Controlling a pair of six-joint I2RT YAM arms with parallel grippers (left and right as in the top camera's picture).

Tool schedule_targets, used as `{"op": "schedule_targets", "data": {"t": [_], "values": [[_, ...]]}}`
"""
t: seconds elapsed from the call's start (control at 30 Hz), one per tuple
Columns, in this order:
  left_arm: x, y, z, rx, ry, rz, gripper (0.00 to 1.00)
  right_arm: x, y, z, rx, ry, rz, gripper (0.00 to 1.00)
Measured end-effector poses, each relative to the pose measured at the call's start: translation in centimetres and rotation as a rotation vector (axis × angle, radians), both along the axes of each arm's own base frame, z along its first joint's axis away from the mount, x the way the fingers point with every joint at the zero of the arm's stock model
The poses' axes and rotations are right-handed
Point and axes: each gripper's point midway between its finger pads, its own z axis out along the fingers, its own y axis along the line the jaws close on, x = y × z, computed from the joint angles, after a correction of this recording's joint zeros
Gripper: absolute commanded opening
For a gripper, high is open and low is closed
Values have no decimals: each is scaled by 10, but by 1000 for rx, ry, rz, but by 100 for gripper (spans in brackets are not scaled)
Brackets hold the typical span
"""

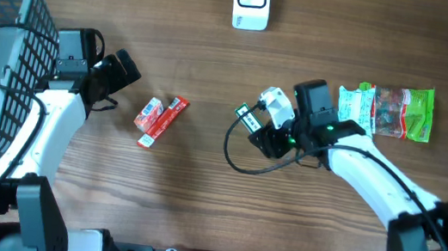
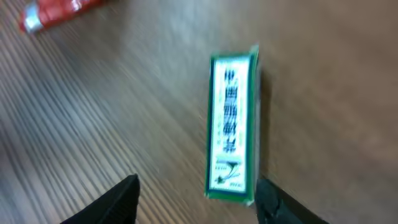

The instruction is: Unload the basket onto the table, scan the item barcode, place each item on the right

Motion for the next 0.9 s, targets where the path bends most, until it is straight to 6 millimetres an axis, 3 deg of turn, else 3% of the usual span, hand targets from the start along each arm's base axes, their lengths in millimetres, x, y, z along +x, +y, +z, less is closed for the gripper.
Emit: {"op": "schedule_targets", "data": {"t": [0.07,0.13,0.27,0.57,0.77,0.9], "values": [[0,0,0,1,0,0,100,10,-4,17,-6,-75,-32,63],[0,0,0,0,0,0,100,12,-11,20,-40,-89,-58,60],[0,0,0,0,0,0,100,10,-17,10,-111,-74,-108,60],[0,0,0,1,0,0,100,6,7,-33,-272,-104,-89,56],[0,0,0,1,0,0,100,21,-6,-40,-349,-157,-160,55],[0,0,0,1,0,0,100,16,0,-44,-321,-126,-143,45]]}}
